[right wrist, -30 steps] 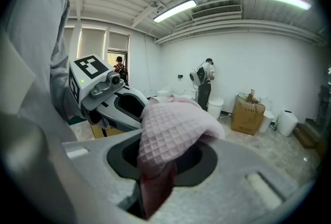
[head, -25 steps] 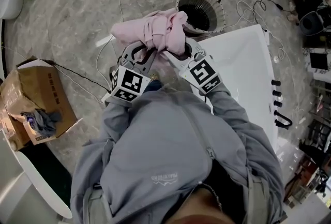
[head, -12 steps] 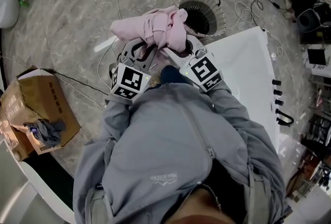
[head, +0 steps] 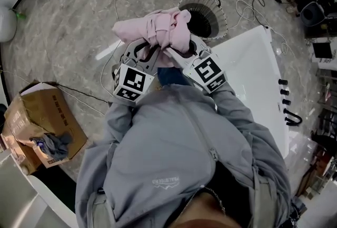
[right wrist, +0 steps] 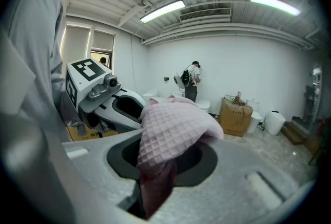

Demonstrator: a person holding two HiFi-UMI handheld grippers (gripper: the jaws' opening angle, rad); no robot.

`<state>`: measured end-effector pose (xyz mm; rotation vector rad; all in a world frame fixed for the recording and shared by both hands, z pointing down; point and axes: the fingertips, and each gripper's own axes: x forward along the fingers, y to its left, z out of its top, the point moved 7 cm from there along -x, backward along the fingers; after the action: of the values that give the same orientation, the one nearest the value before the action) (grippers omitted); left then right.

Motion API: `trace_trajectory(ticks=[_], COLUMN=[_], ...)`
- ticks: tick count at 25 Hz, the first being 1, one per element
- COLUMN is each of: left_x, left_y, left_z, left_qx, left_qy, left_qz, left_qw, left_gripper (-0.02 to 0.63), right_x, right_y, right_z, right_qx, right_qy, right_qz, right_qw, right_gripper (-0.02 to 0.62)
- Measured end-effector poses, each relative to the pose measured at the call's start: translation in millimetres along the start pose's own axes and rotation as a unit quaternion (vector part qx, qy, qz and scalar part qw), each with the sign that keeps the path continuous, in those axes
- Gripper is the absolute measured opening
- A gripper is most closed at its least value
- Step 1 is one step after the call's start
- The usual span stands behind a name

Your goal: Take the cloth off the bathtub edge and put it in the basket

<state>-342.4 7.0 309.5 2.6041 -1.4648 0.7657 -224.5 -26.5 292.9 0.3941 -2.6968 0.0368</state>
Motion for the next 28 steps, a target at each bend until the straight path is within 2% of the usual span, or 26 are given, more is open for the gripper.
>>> trace_trajectory(ticks=[4, 8, 15, 22, 28], left_x=[26.4, 62.6, 135.2, 205.1, 256.5], left_y=[16.7, 38.1, 74.8, 109.7, 114.5], left_z=[5.3, 12.7, 43.9, 79.4, 107.0], left_qx=[0.007, 0.020, 0.047, 0.074, 0.103], left_qy=[-0.002, -0.001, -0.014, -0.029, -0.044], left_qz=[-0.015, -0.045, -0.092, -0.147, -0.199], left_qw=[0.9999, 0.9988, 0.9946, 0.9859, 0.9736], left_gripper=[0.078, 0.078, 0.078, 0.078, 0.078], right_x=[8.2, 17.9, 23.4, 25.7, 10.2], right_y=[-26.5, -60.7, -134.7, -204.4, -246.8], right_z=[-2.6, -6.5, -4.7, 1.3, -4.4], right_qx=[0.009, 0.030, 0.051, 0.074, 0.096], right_qy=[-0.005, -0.003, -0.004, -0.001, 0.000], right_qz=[-0.016, -0.042, -0.090, -0.154, -0.208], right_qw=[1.000, 0.999, 0.995, 0.985, 0.973], right_gripper=[0.104, 0.104, 0.104, 0.104, 0.104])
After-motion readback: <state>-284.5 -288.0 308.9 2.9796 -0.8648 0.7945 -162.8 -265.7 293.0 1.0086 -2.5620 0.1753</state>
